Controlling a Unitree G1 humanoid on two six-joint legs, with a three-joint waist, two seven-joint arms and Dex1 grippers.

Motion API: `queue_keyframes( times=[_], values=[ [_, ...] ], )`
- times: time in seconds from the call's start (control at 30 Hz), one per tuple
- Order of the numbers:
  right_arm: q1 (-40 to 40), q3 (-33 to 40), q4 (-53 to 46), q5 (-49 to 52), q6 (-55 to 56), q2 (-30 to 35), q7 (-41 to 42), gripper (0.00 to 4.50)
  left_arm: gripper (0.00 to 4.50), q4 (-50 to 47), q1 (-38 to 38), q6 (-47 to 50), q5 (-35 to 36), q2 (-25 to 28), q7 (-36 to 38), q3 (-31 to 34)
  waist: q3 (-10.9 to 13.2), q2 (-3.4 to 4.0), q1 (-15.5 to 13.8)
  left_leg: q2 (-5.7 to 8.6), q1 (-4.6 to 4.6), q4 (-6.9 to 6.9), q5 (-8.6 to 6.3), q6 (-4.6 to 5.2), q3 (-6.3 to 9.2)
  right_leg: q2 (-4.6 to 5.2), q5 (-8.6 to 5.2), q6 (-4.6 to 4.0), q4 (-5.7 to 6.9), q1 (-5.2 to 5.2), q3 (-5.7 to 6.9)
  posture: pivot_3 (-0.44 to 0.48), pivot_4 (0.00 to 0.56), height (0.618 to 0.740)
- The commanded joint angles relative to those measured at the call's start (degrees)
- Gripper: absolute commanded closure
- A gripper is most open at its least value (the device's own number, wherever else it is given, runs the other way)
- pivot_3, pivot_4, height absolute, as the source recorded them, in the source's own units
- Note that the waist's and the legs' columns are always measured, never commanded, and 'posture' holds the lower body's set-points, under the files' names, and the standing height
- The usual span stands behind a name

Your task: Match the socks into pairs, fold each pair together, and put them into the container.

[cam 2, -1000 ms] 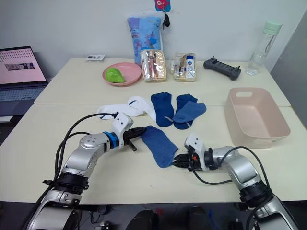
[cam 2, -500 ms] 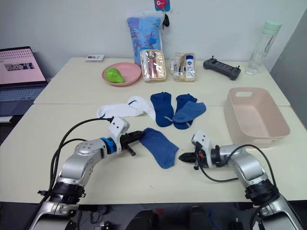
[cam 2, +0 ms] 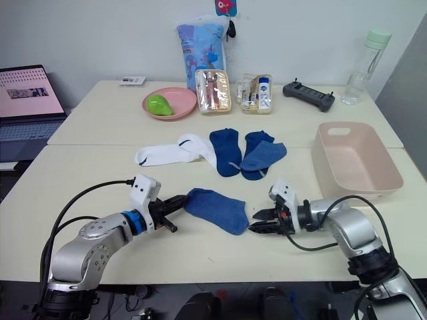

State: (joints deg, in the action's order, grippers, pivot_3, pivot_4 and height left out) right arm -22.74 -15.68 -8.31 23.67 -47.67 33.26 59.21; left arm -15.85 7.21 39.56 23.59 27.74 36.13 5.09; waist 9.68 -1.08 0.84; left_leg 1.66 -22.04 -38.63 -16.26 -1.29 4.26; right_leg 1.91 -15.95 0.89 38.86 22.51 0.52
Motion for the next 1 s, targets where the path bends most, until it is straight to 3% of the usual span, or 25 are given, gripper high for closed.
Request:
queue_keyframes(
  times=[0.03, 0.37, 0.47, 0.6, 0.83, 1.0],
  values=[
    [-0.55, -0.62, -0.28, -0.35, -0.83, -0.76, -1.63, 2.51, 4.50, -2.65, -0.05, -0.55, 0.62, 0.06, -0.19, -0.41, 0.00, 0.00, -0.02, 0.00, 0.00, 0.00, 0.00, 0.00, -0.01, 0.00, 0.00, 0.00, 0.00, 0.00, 0.00, 0.000, 0.150, 0.740],
    [-1.71, -0.72, 1.50, 0.24, -0.22, -3.88, -3.01, 2.51, 4.50, -1.72, 1.07, -0.81, 0.85, 0.65, -0.08, -0.46, 0.00, 0.00, 0.06, 0.00, 0.02, 0.00, 0.00, 0.00, -0.01, 0.00, 0.00, 0.00, 0.00, 0.00, -0.01, 0.000, 0.150, 0.740],
    [-1.60, -0.26, 1.74, 0.21, 0.61, -3.66, -2.76, 3.12, 4.50, -1.76, 1.26, -0.77, 0.81, 0.59, -0.13, -0.60, 0.00, 0.00, 0.05, 0.00, 0.02, 0.01, 0.00, 0.00, 0.00, 0.00, 0.00, 0.00, 0.00, 0.00, 0.01, 0.000, 0.150, 0.740],
    [-1.41, 0.37, 2.16, 0.36, 1.32, -2.87, -2.06, 4.45, 4.50, -2.25, 0.90, -0.42, 1.08, 0.53, -0.30, -0.48, 0.00, 0.00, 0.02, 0.01, 0.01, 0.00, 0.00, 0.00, -0.01, 0.00, 0.00, 0.00, -0.01, 0.00, -0.01, 0.000, 0.150, 0.740],
    [-1.61, 1.99, 2.93, 0.92, 2.45, -0.03, -0.25, 4.45, 4.50, -5.74, -2.63, 3.20, 5.93, 0.09, -0.96, 2.09, 0.00, 0.00, 0.03, 0.00, 0.01, 0.01, 0.00, 0.00, 0.00, 0.00, 0.00, 0.00, -0.01, 0.00, -0.01, 0.000, 0.150, 0.740],
    [-4.99, 3.05, 5.36, 0.71, 3.47, 6.64, 5.67, 4.45, 4.50, -12.60, -8.73, 8.29, 13.72, -5.25, -5.31, 4.43, 0.07, 0.01, -0.07, 0.02, -0.01, 0.01, -0.01, 0.02, -0.05, 0.05, 0.00, 0.00, -0.11, -0.02, -0.04, 0.000, 0.150, 0.740]
  ],
)
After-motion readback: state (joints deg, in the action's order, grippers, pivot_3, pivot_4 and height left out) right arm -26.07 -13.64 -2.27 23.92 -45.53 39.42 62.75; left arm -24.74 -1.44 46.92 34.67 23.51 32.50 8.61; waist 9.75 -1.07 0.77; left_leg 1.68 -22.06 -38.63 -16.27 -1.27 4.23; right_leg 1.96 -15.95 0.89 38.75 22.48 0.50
